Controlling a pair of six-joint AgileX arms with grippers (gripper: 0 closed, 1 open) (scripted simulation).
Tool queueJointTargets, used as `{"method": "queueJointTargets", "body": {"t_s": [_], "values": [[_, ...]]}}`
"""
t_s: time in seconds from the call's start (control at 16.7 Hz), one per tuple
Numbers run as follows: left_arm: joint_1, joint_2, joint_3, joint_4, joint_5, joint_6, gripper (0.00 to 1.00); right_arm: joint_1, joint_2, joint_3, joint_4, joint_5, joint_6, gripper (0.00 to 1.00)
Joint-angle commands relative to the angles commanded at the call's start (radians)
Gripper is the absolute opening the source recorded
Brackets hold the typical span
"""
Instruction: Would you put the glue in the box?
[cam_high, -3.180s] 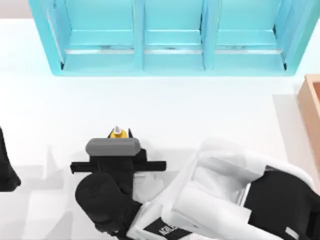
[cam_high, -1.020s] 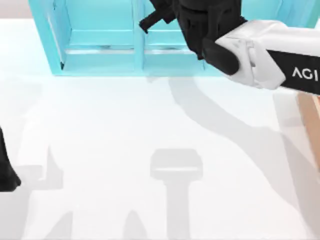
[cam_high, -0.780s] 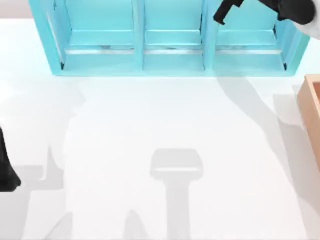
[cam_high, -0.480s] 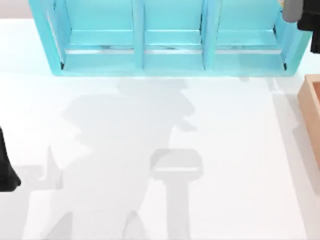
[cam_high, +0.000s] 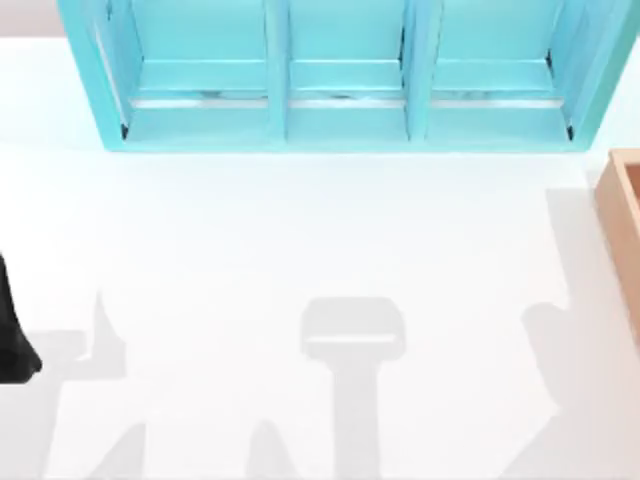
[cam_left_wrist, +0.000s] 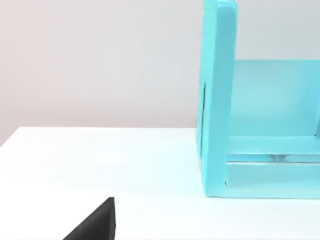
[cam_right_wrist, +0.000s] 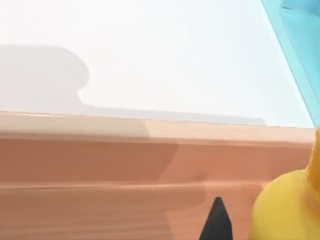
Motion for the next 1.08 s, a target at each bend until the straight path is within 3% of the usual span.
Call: {"method": "queueJointTargets", "body": {"t_s": [0.24, 0.48, 1.08], "values": [[0.0, 0.0, 0.0, 0.0, 0.0, 0.0, 1.0, -0.262, 0.118, -0.087, -0.32, -0.207, -0.285, 0.0], [0.0, 0.0, 0.0, 0.0, 0.0, 0.0, 1.0, -0.422, 0.198, -0.153, -0.511, -0.317, -0.444, 0.0], [0.0, 0.0, 0.0, 0.0, 0.0, 0.0, 1.0, -0.44, 0.199, -0.164, -0.513, -0.338, -0.447, 0.0]]}}
